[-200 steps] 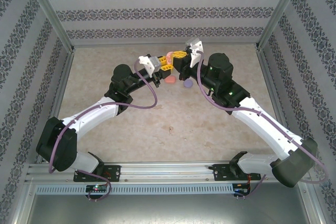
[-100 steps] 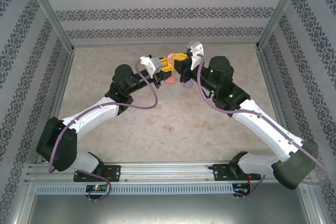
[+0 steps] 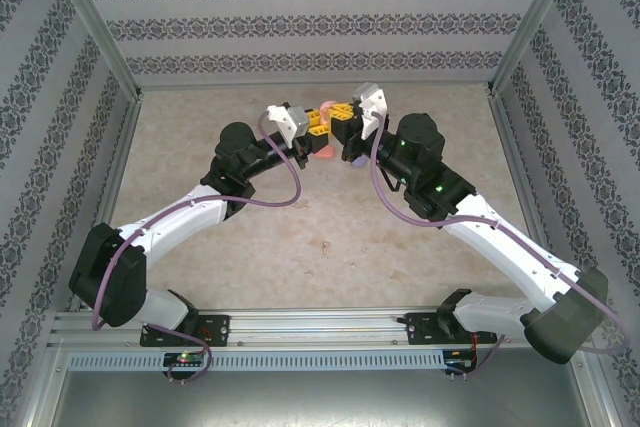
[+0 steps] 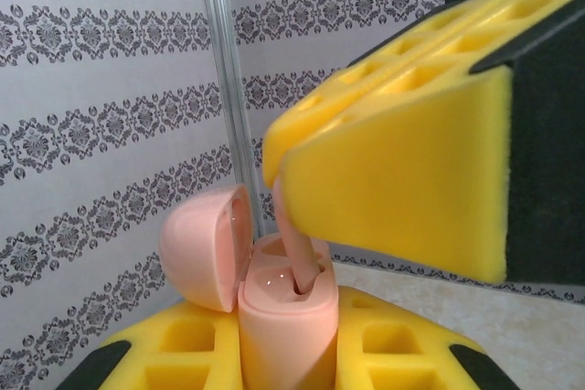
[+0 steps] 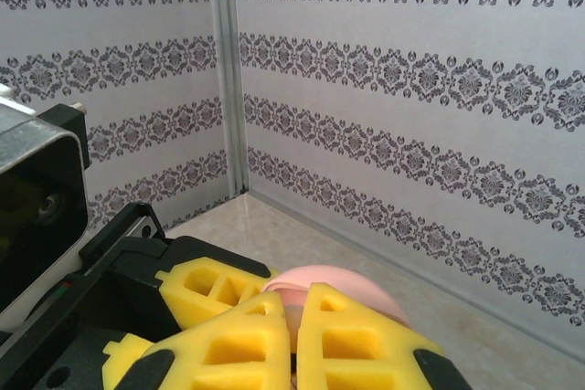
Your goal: Insert the wireless bluetooth earbuds into the charging case
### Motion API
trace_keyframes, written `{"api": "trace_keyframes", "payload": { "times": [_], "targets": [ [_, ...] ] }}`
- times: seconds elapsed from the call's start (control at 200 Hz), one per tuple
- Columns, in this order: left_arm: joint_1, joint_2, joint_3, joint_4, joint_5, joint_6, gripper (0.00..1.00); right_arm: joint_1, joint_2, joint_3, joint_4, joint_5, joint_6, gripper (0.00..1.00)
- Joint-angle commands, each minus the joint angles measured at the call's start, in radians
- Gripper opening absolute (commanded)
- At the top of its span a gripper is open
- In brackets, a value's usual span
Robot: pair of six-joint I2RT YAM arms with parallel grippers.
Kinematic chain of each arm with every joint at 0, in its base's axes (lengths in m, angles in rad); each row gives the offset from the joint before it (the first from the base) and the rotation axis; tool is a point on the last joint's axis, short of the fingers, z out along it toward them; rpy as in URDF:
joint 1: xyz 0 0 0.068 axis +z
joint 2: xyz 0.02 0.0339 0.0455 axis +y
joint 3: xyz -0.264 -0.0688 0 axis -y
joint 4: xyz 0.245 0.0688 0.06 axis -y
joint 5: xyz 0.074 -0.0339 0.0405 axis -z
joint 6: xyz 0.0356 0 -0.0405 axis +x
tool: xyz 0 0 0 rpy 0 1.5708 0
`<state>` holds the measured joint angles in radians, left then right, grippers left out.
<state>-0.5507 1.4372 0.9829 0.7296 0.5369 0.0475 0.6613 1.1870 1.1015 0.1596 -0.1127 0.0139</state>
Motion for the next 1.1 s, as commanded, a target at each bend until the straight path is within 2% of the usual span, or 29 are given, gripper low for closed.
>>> {"api": "trace_keyframes", "payload": {
  "times": [0.0,0.31,0.5,0.605,0.769,1.024,1.094],
  "targets": [
    [0.000,-0.039,0.068,0.093,-0.096,-0.036,0.00,0.028,0.000,-0.041,-0.087,-0.017,-0.029,0.06],
    [0.000,-0.026,0.082,0.077,-0.104,-0.050,0.00,0.045,-0.004,-0.045,-0.086,0.028,-0.033,0.10],
    [0.000,-0.018,0.080,0.077,-0.101,-0.062,0.00,0.043,-0.007,-0.027,-0.086,0.045,-0.015,0.29],
    [0.000,-0.016,0.083,0.074,-0.102,-0.066,0.00,0.043,-0.009,-0.020,-0.087,0.048,-0.007,0.33],
    [0.000,-0.015,0.079,0.073,-0.104,-0.064,0.00,0.042,-0.015,-0.021,-0.093,0.045,0.007,0.47],
    [0.000,-0.014,0.077,0.068,-0.109,-0.057,0.00,0.022,-0.034,-0.027,-0.100,-0.018,0.049,0.69],
    [0.000,-0.016,0.076,0.065,-0.113,-0.052,0.00,0.014,-0.042,-0.029,-0.109,-0.043,0.060,0.71]
  ]
}}
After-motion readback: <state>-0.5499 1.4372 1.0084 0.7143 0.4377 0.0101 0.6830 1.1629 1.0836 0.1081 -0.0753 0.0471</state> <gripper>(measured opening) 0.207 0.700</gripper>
